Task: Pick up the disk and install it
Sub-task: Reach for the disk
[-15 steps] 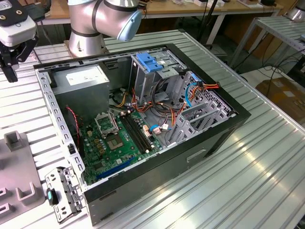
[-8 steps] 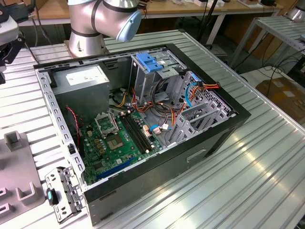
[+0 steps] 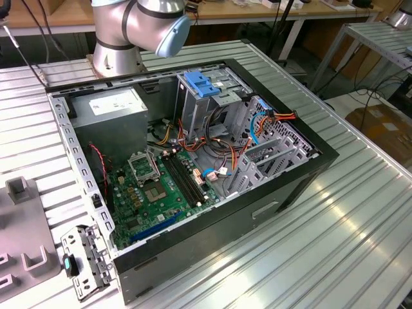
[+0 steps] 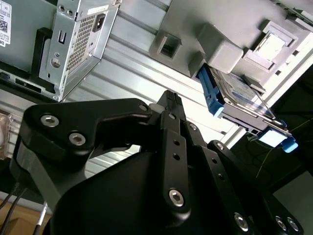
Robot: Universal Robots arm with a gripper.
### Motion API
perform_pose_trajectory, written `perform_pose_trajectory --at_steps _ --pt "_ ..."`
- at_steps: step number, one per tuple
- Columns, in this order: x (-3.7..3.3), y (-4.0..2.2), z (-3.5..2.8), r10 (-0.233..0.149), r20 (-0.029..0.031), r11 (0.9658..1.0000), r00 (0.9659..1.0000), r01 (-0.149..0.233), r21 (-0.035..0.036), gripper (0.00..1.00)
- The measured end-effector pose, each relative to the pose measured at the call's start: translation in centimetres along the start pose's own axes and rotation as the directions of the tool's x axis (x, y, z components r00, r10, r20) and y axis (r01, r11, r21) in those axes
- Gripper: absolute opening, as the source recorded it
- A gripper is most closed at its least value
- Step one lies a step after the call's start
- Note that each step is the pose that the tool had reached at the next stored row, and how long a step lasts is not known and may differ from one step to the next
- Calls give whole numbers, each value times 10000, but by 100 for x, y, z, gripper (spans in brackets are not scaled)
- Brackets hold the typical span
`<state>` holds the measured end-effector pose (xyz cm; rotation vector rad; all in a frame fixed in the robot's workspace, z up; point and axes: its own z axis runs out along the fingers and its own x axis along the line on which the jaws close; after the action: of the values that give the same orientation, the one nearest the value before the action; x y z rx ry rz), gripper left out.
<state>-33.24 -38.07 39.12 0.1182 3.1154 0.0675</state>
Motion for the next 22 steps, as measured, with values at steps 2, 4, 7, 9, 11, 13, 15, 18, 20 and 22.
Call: perform_pose_trajectory --at_steps 2,4,7,9,11,13,15,18,20,22 --pt "45 -1 -1 1 -1 10000 10000 -1 0 11" --pt "92 -2 -1 1 0 10000 10000 -1 0 11" --pt "191 -2 -3 1 0 10000 10000 -1 0 11" --pt "259 -1 -4 1 0 10000 10000 -1 0 11" --pt "311 -3 -5 2 0 10000 10000 -2 0 11" --pt "312 -3 -5 1 -1 10000 10000 -1 0 11" --pt "313 -3 -5 2 0 10000 10000 -2 0 11" --pt "314 -3 -5 2 0 10000 10000 -2 12 11" --pt "314 -3 -5 -6 23 9995 10000 5 313 11" --pt "314 -3 -5 -8 27 9993 10000 7 366 11"
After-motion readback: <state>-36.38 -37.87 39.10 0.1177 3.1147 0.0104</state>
